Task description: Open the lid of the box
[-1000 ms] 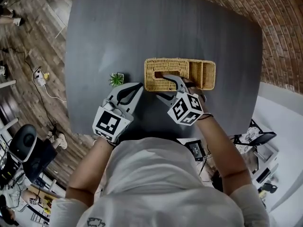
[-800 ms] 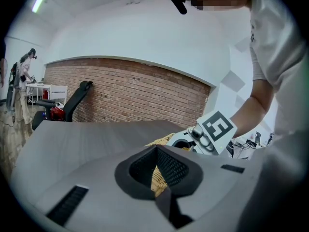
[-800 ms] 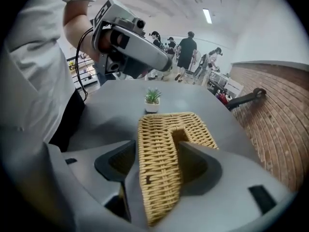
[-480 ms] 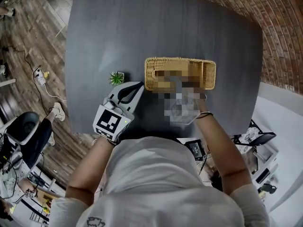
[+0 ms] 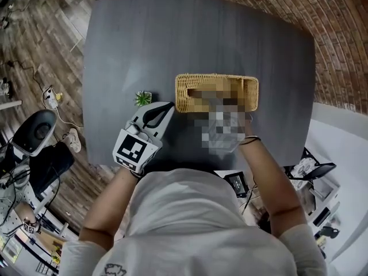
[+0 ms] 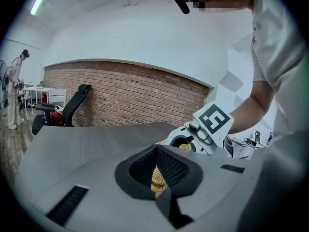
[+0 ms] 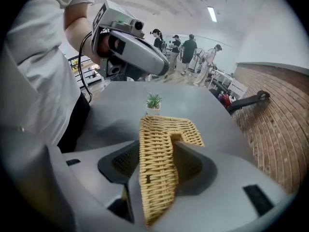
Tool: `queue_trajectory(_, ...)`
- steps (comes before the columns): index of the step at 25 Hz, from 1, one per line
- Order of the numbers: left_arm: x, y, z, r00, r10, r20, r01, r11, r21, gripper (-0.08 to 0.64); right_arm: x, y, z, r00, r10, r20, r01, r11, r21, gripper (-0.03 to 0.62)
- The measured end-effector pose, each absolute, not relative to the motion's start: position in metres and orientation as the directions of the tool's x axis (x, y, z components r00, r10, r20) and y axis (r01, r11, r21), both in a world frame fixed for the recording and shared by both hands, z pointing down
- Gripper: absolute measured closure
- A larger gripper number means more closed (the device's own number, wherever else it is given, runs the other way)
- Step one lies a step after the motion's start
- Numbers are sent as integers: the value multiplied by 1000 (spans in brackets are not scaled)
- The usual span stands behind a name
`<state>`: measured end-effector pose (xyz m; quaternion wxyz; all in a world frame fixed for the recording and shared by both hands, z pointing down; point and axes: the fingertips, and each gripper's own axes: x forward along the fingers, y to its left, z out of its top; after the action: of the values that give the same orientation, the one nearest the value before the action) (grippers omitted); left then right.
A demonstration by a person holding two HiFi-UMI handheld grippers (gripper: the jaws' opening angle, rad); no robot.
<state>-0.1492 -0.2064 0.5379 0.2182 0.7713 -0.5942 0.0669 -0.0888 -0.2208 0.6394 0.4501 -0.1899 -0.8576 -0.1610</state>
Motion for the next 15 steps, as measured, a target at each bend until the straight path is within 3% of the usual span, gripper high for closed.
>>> queue_trajectory(4,-153,-208,530,281,-892,355,-949,-203,243,549,-94,-221,618,-545,171,821,487,861,144,449)
queue_trajectory(15,-158,-221,511,269,-904,332,-957,-213,194,549,-121,-252,563,-597,132,791,506,827,244,544)
